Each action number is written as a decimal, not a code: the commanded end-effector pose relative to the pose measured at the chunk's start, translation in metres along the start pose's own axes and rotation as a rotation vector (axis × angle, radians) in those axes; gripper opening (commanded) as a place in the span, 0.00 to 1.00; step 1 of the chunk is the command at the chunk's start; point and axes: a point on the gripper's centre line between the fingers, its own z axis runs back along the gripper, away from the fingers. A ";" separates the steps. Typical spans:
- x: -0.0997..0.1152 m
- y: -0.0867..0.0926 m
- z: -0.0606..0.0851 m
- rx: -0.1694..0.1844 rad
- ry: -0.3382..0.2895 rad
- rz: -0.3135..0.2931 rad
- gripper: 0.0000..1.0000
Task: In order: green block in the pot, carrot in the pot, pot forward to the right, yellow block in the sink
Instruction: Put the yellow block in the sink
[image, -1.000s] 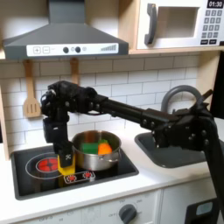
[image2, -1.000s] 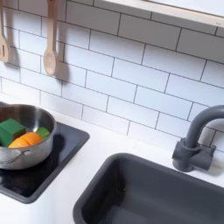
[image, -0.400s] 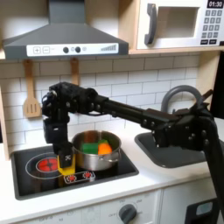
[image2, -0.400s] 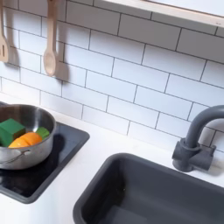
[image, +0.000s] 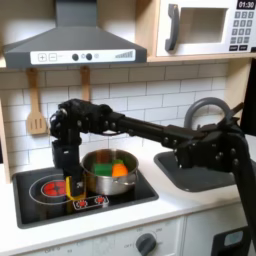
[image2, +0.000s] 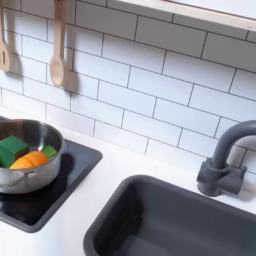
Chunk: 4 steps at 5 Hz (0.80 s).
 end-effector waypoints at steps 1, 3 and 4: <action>-0.003 -0.001 -0.001 0.002 0.001 -0.003 1.00; -0.002 -0.002 -0.003 -0.008 -0.003 0.001 0.00; 0.001 -0.002 0.001 -0.016 -0.006 0.011 0.00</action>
